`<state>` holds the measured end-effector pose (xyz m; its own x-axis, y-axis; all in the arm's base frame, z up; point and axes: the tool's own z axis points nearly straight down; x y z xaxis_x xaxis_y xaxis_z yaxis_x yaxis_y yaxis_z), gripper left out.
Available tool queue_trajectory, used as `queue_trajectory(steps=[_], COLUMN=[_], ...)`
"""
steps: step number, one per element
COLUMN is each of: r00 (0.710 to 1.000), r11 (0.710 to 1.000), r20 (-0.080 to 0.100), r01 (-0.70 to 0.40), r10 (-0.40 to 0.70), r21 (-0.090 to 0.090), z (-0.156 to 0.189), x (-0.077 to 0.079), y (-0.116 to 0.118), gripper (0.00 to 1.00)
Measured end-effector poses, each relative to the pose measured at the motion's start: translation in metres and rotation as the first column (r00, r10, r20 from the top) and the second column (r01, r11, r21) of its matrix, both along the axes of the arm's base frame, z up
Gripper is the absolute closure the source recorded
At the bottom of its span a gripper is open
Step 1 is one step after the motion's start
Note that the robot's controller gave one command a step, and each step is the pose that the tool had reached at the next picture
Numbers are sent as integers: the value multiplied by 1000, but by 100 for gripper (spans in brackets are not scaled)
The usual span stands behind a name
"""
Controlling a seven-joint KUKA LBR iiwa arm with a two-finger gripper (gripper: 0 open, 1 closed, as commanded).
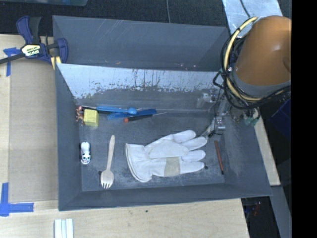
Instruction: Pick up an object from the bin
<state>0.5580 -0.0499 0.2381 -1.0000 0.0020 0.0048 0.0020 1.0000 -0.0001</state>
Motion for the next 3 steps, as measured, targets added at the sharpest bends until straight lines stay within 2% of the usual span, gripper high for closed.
queue_trajectory(steps=[1, 2, 3], r00=[1000, 977, 999], r11=[1000, 977, 999], r20=[9, 11, 20], r01=[-2, -211, -32], r10=[2, 211, 32], r21=[0, -2, -2], z=[5, -120, -87], x=[1, -37, -47], y=[0, 60, 53], gripper=[0, 0, 0])
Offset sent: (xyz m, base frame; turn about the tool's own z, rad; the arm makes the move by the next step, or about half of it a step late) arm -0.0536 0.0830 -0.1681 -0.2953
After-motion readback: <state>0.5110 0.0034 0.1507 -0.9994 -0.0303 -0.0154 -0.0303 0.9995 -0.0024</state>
